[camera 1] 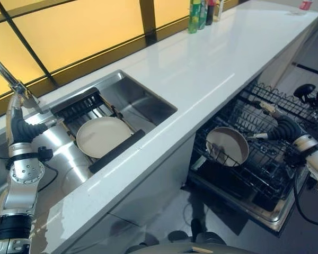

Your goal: Pick up plates and place into dishwasher.

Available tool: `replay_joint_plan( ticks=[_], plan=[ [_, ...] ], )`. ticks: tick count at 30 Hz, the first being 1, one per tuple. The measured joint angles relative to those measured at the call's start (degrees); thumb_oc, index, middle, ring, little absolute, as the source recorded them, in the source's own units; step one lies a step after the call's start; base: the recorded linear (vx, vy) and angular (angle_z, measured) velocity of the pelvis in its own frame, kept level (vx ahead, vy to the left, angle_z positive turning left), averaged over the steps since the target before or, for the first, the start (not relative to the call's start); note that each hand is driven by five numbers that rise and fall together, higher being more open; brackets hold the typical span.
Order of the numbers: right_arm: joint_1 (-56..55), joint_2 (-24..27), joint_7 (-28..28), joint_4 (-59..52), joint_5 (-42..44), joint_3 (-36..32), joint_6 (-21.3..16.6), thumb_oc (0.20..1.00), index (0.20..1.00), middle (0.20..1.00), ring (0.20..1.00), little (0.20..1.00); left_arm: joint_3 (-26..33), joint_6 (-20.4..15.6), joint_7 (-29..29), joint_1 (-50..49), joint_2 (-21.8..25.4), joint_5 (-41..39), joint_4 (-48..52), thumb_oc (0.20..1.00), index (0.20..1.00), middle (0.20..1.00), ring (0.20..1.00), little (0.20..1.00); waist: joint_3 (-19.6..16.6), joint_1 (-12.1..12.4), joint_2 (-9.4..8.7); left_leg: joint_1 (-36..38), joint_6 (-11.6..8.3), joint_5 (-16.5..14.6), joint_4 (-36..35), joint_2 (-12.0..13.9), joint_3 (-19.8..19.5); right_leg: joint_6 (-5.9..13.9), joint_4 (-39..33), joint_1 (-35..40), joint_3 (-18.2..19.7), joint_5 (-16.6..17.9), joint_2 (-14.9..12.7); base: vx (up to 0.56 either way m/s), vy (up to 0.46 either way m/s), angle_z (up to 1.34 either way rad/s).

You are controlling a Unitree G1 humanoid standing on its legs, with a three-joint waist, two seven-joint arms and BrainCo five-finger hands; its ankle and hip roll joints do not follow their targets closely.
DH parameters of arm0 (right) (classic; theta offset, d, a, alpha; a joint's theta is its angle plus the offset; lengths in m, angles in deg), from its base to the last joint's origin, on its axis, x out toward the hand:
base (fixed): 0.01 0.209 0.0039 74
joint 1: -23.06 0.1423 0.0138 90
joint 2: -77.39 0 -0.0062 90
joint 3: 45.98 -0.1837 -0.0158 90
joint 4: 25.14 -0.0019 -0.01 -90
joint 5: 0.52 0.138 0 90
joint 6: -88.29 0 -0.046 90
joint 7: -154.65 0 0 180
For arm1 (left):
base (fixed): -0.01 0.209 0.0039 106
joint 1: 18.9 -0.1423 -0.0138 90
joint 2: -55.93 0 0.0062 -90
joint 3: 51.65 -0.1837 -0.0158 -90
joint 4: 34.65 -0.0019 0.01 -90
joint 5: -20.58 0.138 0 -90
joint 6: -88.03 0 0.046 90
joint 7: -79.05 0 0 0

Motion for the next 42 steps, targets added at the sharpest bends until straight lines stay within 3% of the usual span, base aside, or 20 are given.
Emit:
replay_joint_plan(
  ticks=[7, 15, 22, 25, 33, 42],
  plan=[
    [7.45, 4.13, 1.45, 0.36, 2.40, 3.99, 0.45, 1.000, 1.000, 1.000, 1.000, 1.000, -11.45, 2.76, 1.57, 13.65, 4.21, 1.01, -9.26, 1.000, 1.000, 1.000, 1.000, 1.000, 4.41, -2.80, 1.03, -4.89, 0.93, 0.56, 2.14, -2.78, 1.52, 1.59, 3.91, -7.05, 2.61, 0.18, -2.13, -0.07, 0.242, -0.12],
    [10.97, 6.15, 3.83, 0.49, 4.51, 9.19, 0.73, 1.000, 1.000, 1.000, 1.000, 1.000, -14.35, 5.78, 1.84, 21.83, 4.69, -0.72, -16.57, 1.000, 1.000, 1.000, 1.000, 1.000, 11.75, -6.89, 2.01, -8.17, 1.47, 0.53, 2.89, -4.11, 3.11, 2.19, 4.60, -11.26, 4.74, 1.50, -2.95, -0.07, 0.170, -0.12],
    [19.32, 8.61, 5.89, 3.00, 5.74, 13.31, 0.73, 1.000, 1.000, 1.000, 1.000, 1.000, -20.52, 12.98, 1.53, 29.43, 5.85, -0.69, -25.81, 1.000, 1.000, 1.000, 1.000, 1.000, 16.25, -7.24, 2.94, -11.33, 1.77, 0.48, 4.44, -5.01, 3.37, 2.35, 6.73, -15.03, 5.27, 1.62, -3.52, -0.05, 0.149, -0.02],
    [21.83, 9.10, 6.26, 2.98, 6.16, 15.34, 0.96, 1.000, 1.000, 1.000, 1.000, 1.000, -21.41, 18.68, -1.09, 31.62, 6.52, -1.71, -30.09, 1.000, 1.000, 1.000, 1.000, 1.000, 17.05, -7.10, 3.47, -11.67, 1.79, 0.51, 4.48, -5.02, 3.39, 2.34, 6.93, -15.48, 5.32, 1.56, -3.53, 0.00, 0.050, -0.01],
    [22.44, 10.45, 7.45, 3.03, 6.82, 15.78, 1.82, 1.000, 1.000, 1.000, 1.000, 1.000, -21.40, 26.33, -11.41, 33.99, 8.63, -2.34, -34.90, 1.000, 1.000, 1.000, 1.000, 1.000, 17.39, -7.05, 4.18, -12.27, 1.87, 0.61, 4.74, -5.07, 2.94, 2.35, 7.03, -15.72, 4.85, 1.56, -3.78, 0.01, 0.028, 0.02],
    [24.64, 12.82, 7.49, 2.99, 7.07, 17.32, 4.62, 1.000, 1.000, 1.000, 1.000, 1.000, -22.17, 28.30, -15.59, 34.27, 9.00, -0.91, -36.05, 1.000, 1.000, 1.000, 1.000, 1.000, 17.86, -7.01, 5.20, -12.43, 2.18, 0.84, 5.25, -5.74, 1.89, 2.39, 8.17, -15.60, 4.10, 0.69, -4.56, -0.02, 0.018, 0.07]
  ],
)
